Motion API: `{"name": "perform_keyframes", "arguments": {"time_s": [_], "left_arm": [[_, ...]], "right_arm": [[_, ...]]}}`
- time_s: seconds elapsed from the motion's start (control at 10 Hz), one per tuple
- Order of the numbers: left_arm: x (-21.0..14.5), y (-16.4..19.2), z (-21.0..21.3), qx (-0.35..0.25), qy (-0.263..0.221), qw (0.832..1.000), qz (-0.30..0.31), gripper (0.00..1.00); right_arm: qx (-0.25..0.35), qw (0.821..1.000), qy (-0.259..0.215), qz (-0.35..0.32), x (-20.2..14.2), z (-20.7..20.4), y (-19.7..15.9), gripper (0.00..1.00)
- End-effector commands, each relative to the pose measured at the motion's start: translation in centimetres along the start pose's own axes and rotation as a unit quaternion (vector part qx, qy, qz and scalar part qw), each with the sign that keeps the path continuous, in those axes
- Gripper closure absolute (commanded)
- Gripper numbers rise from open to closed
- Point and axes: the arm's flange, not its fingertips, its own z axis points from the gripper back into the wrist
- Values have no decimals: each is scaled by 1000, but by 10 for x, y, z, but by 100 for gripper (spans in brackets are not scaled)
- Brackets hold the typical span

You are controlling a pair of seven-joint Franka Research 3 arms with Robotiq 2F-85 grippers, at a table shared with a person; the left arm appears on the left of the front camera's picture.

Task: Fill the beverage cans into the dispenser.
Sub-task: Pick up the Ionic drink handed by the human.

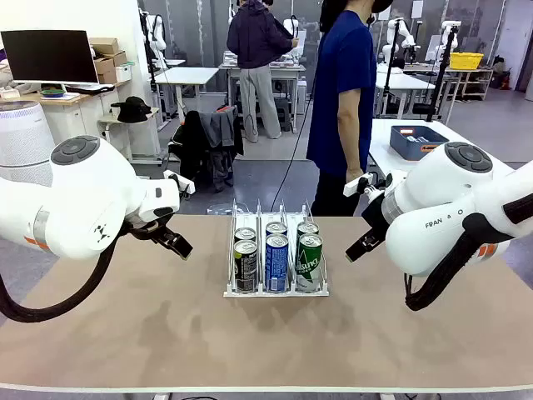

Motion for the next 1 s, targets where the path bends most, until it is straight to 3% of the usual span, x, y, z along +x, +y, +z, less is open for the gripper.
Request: {"name": "perform_keyframes", "arguments": {"time_s": [0.0,0.9], "left_arm": [[0,0,0,0,0,1000,0,0],[0,0,0,0,0,1000,0,0]], "right_arm": [[0,1000,0,0,0,0,0,0],[0,1000,0,0,0,0,0,0]]}}
